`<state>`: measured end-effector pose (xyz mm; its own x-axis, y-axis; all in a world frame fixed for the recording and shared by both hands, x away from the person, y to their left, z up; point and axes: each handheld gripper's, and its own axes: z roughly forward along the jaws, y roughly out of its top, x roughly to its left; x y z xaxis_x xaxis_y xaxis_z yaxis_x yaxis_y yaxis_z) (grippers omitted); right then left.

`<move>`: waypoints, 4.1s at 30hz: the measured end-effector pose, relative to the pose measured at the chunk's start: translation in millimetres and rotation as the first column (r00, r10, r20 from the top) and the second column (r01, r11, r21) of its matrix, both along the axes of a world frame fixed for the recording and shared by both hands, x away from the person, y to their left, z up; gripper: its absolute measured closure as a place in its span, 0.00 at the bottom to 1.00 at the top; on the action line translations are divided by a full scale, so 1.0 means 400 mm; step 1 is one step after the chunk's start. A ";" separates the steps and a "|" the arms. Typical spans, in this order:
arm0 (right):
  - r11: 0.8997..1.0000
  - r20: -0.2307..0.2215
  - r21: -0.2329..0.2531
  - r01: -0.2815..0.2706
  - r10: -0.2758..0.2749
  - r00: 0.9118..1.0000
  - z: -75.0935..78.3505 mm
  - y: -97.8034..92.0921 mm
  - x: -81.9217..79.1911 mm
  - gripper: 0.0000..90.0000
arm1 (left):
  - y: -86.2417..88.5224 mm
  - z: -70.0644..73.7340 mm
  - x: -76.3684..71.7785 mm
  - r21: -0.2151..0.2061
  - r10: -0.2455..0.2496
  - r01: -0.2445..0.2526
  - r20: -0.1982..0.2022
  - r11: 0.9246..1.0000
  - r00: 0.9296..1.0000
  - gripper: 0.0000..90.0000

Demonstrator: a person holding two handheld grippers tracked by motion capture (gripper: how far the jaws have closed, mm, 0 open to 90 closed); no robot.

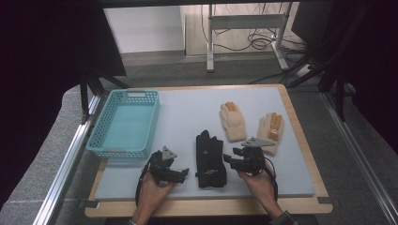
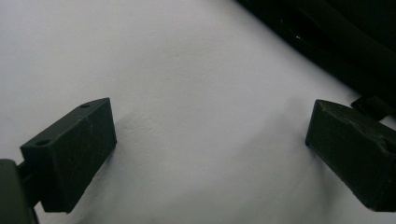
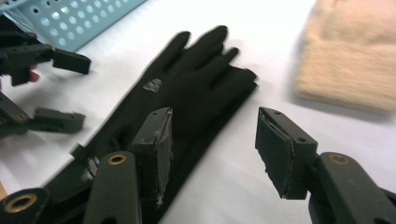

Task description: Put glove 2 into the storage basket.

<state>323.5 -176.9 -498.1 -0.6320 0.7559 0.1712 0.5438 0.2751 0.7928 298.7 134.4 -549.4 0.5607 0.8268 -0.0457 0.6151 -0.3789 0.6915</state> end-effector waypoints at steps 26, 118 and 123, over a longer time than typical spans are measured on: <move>0.974 -0.044 -0.073 -0.213 0.210 0.977 -0.093 0.063 -0.069 0.70 | 0.065 0.008 -0.032 0.054 0.056 -0.057 0.021 0.997 0.998 0.04; 0.971 0.052 -0.240 0.018 -0.006 0.999 -0.085 -0.169 0.033 0.19 | 0.030 0.122 -0.025 -0.082 -0.093 0.092 -0.005 0.992 0.996 0.03; 0.971 0.052 -0.240 0.018 -0.006 0.999 -0.086 -0.169 0.033 0.19 | -0.016 0.134 0.020 -0.063 -0.105 0.104 -0.025 0.993 0.994 0.01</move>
<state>336.7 -244.3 -532.4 -0.6259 0.7784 -0.0482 0.5091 0.4546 0.7309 306.6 128.1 -495.7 0.6415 0.7589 -0.1116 0.5942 -0.3997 0.6980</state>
